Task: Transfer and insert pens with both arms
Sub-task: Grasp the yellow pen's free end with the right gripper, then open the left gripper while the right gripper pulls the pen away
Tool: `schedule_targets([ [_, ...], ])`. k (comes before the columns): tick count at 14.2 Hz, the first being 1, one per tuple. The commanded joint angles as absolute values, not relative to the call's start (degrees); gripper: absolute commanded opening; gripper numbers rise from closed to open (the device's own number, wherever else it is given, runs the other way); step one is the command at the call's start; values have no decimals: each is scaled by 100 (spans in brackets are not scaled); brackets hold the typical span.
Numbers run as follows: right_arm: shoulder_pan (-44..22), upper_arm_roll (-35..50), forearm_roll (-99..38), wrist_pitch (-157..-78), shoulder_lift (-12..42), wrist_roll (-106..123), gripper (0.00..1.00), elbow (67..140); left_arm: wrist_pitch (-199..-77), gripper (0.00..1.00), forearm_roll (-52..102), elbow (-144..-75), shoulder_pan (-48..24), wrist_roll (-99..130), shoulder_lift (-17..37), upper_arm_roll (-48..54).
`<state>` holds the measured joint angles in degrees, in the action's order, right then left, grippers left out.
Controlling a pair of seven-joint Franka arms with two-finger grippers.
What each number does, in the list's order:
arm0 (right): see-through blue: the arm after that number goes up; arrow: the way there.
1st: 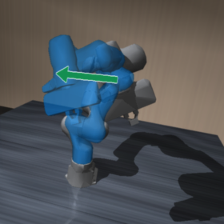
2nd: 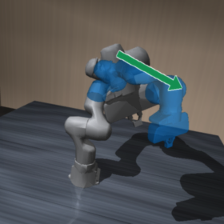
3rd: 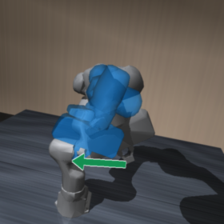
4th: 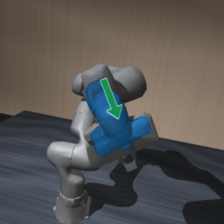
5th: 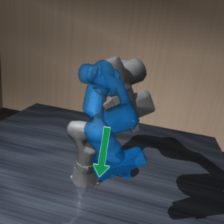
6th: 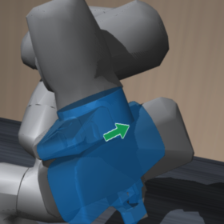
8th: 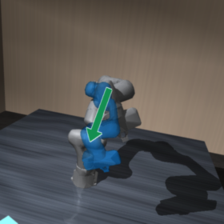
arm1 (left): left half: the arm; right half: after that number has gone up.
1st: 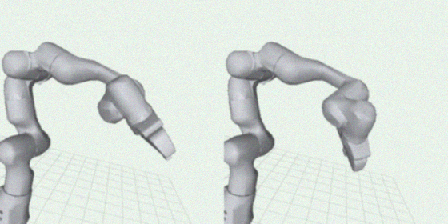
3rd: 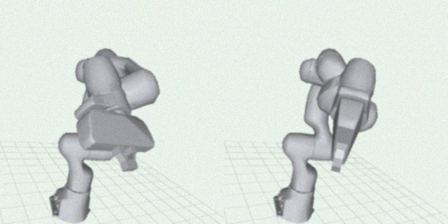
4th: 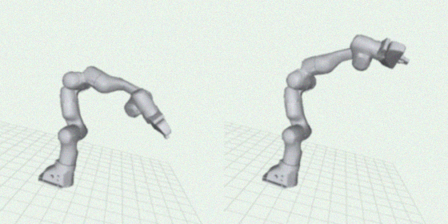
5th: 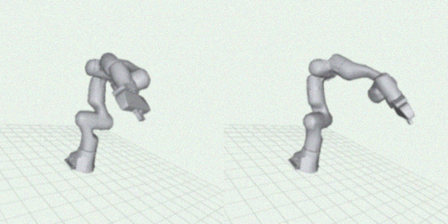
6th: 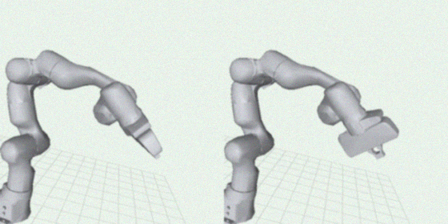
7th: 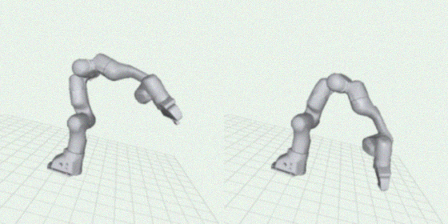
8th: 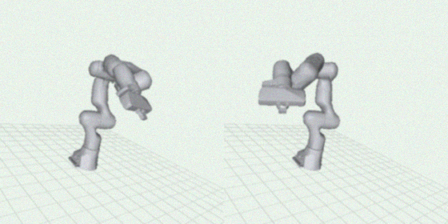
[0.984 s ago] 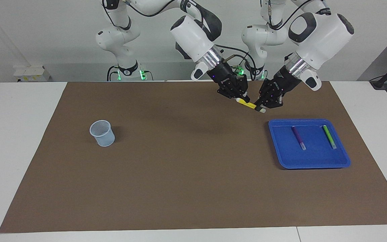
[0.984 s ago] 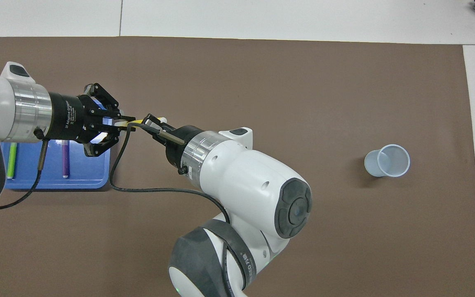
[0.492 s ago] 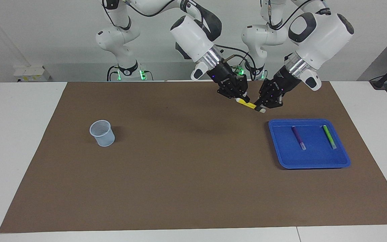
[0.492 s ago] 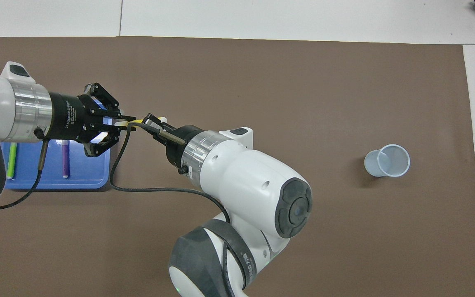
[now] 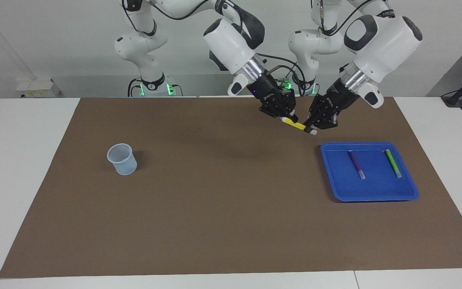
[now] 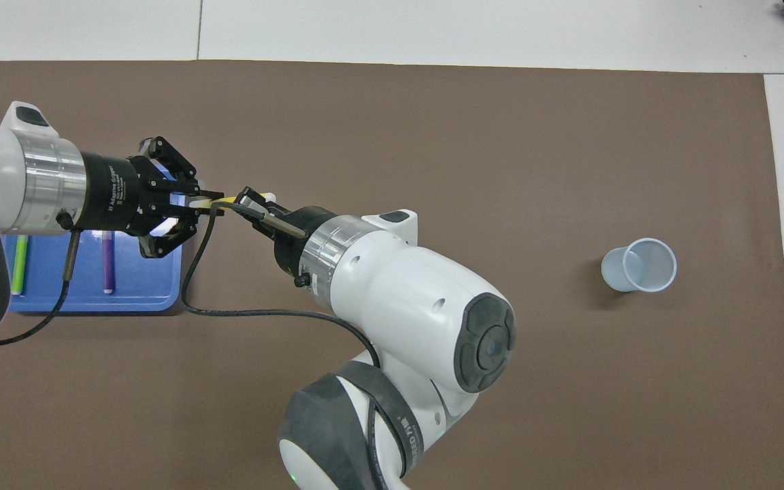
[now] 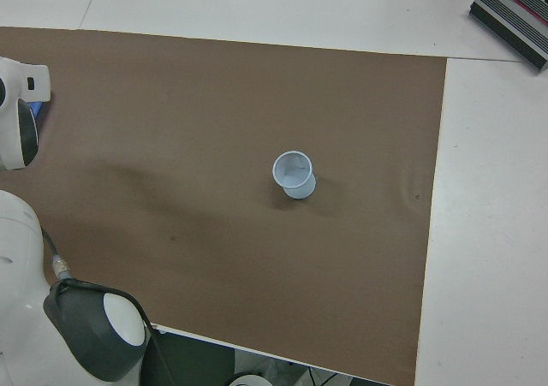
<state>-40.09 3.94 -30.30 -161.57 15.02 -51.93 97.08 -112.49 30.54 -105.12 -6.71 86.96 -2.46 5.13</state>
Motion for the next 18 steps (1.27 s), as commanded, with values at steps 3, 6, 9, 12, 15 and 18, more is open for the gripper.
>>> schedule_targets([
  [3,-3814,396,-2979,-16181,1582,-5027,0,9694,-11223,28,3094,-10915,-721,8675,-667,448],
  [6,-3814,404,-2979,-16181,1582,-5036,0,9694,-11329,60,3094,-11047,-721,8684,-729,457],
  [9,-3814,387,-2971,-16120,1573,-5010,0,9703,-11382,100,3094,-11065,-712,8692,-747,448],
  [12,-3675,378,-2971,-15630,1521,-4476,0,9773,-11461,100,3094,-11127,-677,8623,-773,448],
  [15,-3429,325,-2823,-14611,1415,-3746,0,9782,-11400,100,3076,-11433,-624,7555,-940,431],
  [18,-2990,351,-1612,-13618,1231,-3551,0,9765,-11400,100,3076,-11908,-458,6025,-1195,422],
])
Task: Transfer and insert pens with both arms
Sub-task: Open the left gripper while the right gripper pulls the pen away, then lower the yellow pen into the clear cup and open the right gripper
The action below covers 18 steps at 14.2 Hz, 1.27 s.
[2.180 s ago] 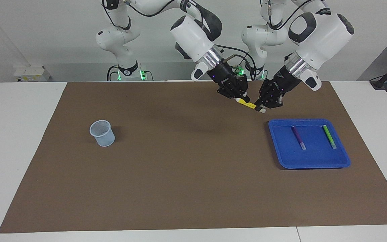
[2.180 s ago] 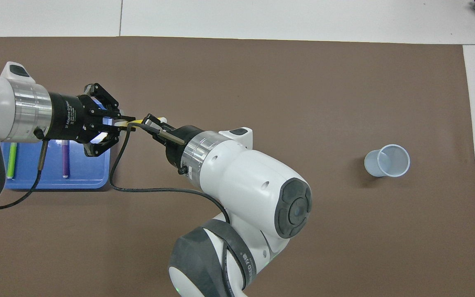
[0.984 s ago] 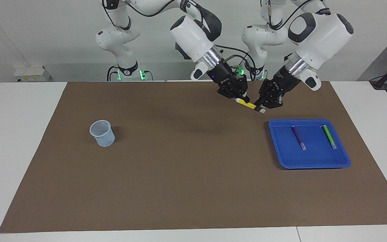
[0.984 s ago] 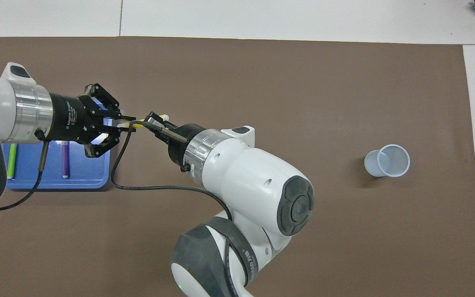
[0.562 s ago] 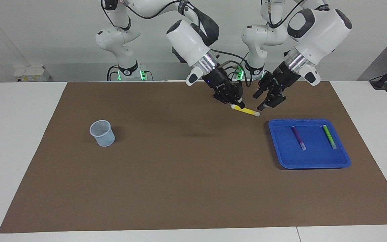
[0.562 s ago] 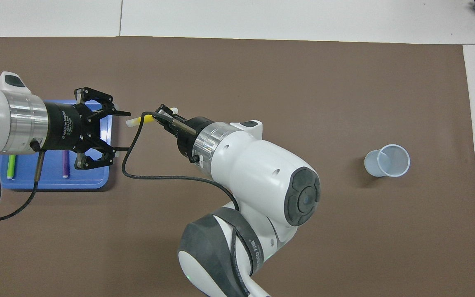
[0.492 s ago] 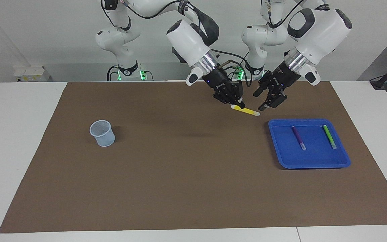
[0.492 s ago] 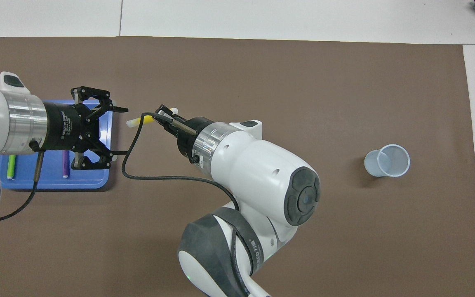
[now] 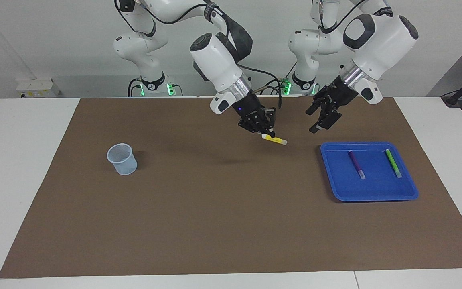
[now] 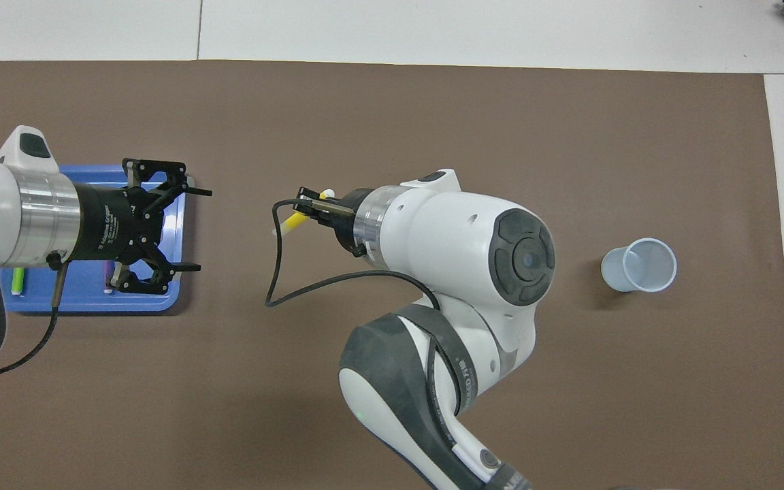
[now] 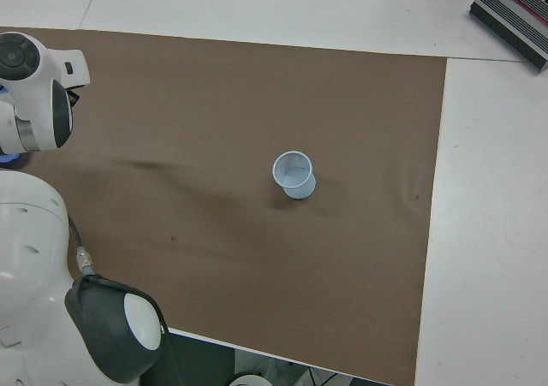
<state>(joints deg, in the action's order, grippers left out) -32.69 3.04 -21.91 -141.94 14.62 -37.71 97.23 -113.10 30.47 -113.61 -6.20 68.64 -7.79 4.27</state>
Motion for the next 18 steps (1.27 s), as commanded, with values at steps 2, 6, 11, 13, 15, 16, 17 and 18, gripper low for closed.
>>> schedule_targets([
  [2,-2630,352,-1345,-12836,994,-2922,0,9765,-11347,100,3059,-12006,-221,5155,-1257,413],
  [6,-1821,343,-699,-11596,502,-1628,0,9747,-11189,100,2613,-12085,122,3354,-1196,413],
  [11,-1293,352,727,-10820,273,251,0,9791,-11171,100,1681,-12085,352,1163,-810,413],
  [13,-925,352,949,-10828,142,885,0,10079,-11311,100,1355,-12006,509,487,-459,404],
  [15,-547,360,949,-11238,-43,1308,0,10623,-11574,100,1178,-11997,658,160,-204,404],
  [16,-432,352,949,-11546,-174,1431,0,10983,-11697,100,1108,-11997,737,36,-98,404],
  [17,-335,352,949,-11775,-298,1546,0,11291,-11820,100,977,-11997,799,-95,-10,404],
  [18,-282,352,949,-11969,-360,1608,0,11477,-11900,100,923,-11980,896,-175,104,404],
])
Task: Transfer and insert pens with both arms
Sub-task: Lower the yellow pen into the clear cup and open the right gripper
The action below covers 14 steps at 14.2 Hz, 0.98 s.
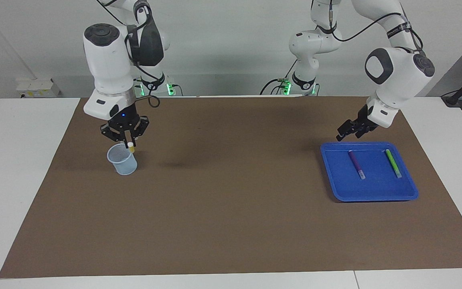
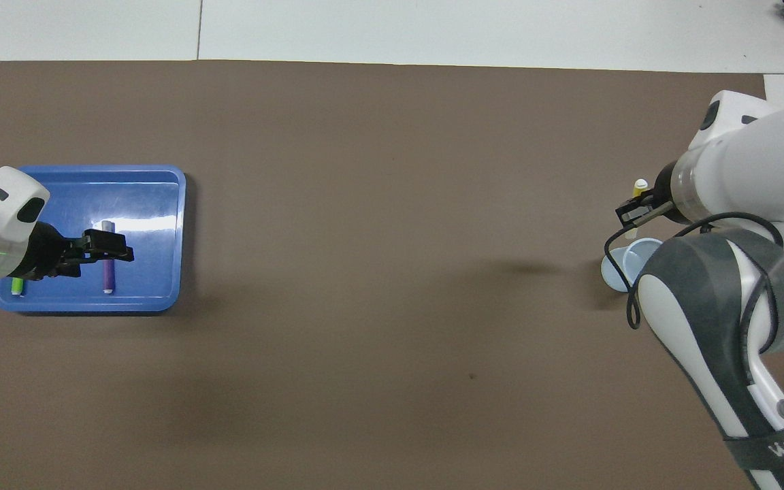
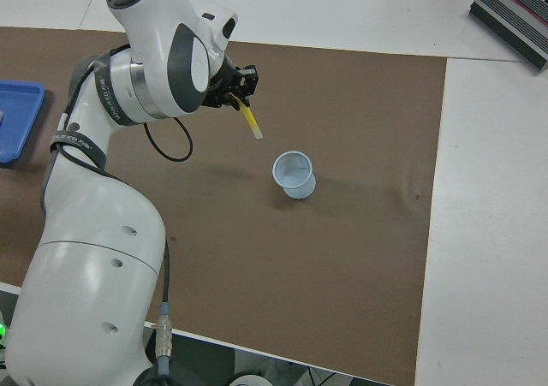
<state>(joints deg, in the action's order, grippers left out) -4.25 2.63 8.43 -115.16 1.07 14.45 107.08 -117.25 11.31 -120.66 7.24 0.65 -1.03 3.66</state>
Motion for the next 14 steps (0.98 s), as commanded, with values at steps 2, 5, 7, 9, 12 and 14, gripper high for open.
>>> schedule_targets([
  [2,-176,352,949,-11997,-404,1722,0,11593,-12101,100,896,-11971,1002,-490,307,404],
  [5,87,352,949,-12023,-527,1977,0,11855,-12488,100,896,-11953,1116,-571,632,404],
  [7,210,352,949,-12268,-554,2065,0,12084,-12725,100,731,-11909,1134,-580,843,404],
  [9,334,352,949,-12698,-580,2065,0,12348,-13033,100,694,-11909,1143,-589,1054,404],
  [12,360,352,897,-12823,-528,1943,0,12506,-13262,100,686,-11848,1178,-694,1309,404],
  [14,448,352,870,-12823,-466,1873,0,12524,-13420,100,686,-11839,1213,-782,1423,404],
])
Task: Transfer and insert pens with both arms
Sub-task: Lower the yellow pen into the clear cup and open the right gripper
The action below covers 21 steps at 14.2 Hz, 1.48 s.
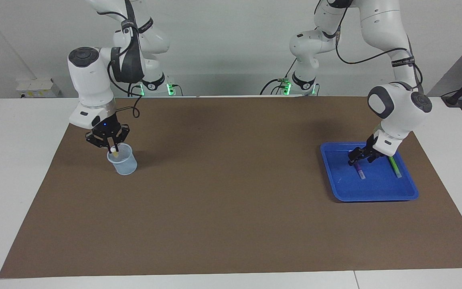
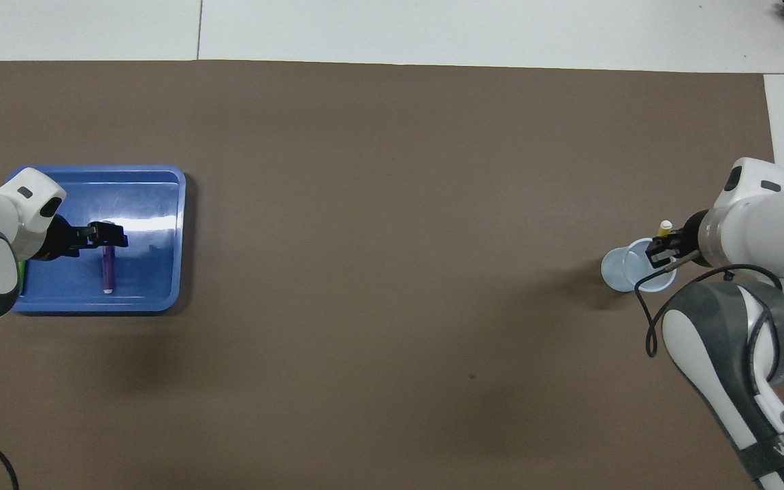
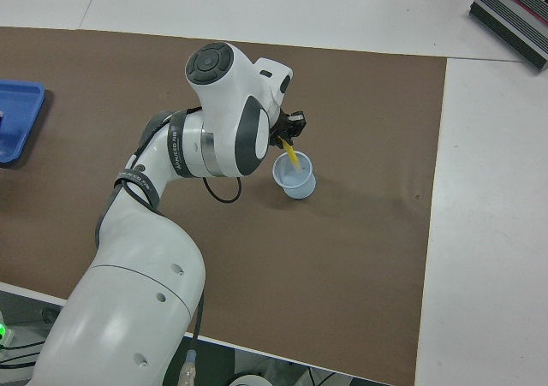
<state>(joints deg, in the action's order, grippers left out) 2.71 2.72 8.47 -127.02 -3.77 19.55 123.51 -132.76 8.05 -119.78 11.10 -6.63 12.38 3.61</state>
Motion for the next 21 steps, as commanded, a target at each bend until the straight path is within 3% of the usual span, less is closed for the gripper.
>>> schedule_targets([
  [1,448,352,861,-12823,-466,1785,0,12524,-13473,100,686,-11839,1248,-782,1450,404],
  [4,404,352,861,-12823,-466,1617,3,12516,-13500,95,677,-11856,1248,-834,1468,404],
  [5,404,352,861,-12823,-466,1669,13,12516,-13578,92,677,-11865,1248,-861,1511,404],
  [6,413,352,861,-12823,-466,1670,34,12516,-13684,85,677,-11900,1248,-870,1547,404],
  [7,404,352,861,-12823,-466,1600,67,12516,-13754,80,677,-11909,1239,-879,1582,404],
  [8,396,360,861,-12815,-466,1600,94,12507,-13755,74,677,-11909,1231,-870,1582,404],
  [9,387,360,861,-12762,-466,1591,100,12472,-13764,70,677,-11927,1230,-870,1582,404],
  [14,237,404,670,-12314,-501,1495,100,12077,-13772,59,668,-11936,1239,-879,1582,404],
  [21,-34,431,-923,-12497,-431,1679,100,11567,-13685,59,650,-12049,1239,-975,1547,396],
])
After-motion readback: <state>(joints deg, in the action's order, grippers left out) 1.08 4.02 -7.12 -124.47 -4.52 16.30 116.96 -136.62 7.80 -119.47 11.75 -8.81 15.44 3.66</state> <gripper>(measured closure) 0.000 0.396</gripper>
